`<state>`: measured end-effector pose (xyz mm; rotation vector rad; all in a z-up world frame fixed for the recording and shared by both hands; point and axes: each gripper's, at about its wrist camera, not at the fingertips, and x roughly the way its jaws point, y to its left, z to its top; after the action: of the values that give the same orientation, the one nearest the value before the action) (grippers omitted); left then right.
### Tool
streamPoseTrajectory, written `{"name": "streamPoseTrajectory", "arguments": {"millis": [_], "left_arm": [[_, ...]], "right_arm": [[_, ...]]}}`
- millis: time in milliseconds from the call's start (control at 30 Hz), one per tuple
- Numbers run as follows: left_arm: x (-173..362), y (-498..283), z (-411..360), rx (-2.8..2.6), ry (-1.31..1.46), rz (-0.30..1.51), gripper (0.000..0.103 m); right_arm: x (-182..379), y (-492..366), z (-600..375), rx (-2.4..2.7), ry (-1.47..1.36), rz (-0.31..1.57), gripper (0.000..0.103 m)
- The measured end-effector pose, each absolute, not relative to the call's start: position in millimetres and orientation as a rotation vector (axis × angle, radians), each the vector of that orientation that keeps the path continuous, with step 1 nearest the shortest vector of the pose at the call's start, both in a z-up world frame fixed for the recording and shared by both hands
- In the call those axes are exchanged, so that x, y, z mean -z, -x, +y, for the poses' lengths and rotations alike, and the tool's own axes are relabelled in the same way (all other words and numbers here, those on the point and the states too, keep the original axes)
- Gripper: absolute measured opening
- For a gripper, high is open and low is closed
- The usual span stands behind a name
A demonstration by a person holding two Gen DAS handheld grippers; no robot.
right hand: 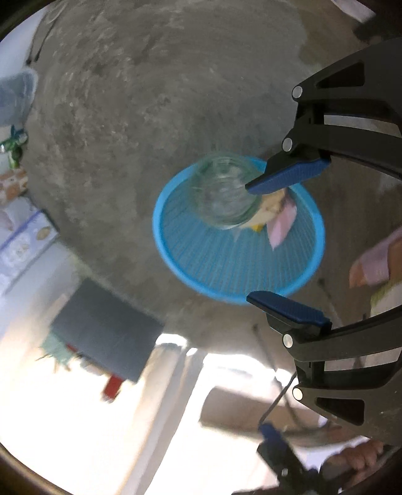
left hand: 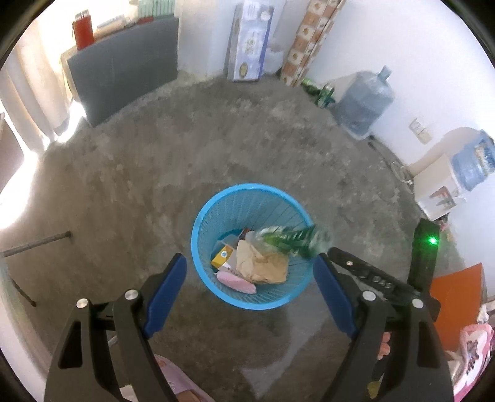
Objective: Collect trash
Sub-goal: 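Turn both tools back from the wastebasket toward the table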
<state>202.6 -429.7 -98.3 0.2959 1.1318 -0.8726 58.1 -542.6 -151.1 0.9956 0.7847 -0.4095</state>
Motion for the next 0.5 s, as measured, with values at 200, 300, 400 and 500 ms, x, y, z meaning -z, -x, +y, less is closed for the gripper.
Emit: {"name": "streamPoseTrajectory", "arguments": {"millis": [200,300,400,500], "left_arm": [[46,-184,-376,0.897,-0.224,1.049,0.085],[27,-173,-352,0.899,-0.203,1.016,0.085],[6,-160,-320,0.894,-0.181,0.967,0.086],[-8,-149,-293,0.881,-0.162,0.928,0.086]], "right_arm": [[129,-6,-525,0.394,-1.136,0.616,0.063],[129,1,-517,0.405,-1.137,0.637,0.063],[128,0,-510,0.392,-1.134,0.662,0.063],[121,-5,-504,0.369,-1.131,0.662,0.063]]}}
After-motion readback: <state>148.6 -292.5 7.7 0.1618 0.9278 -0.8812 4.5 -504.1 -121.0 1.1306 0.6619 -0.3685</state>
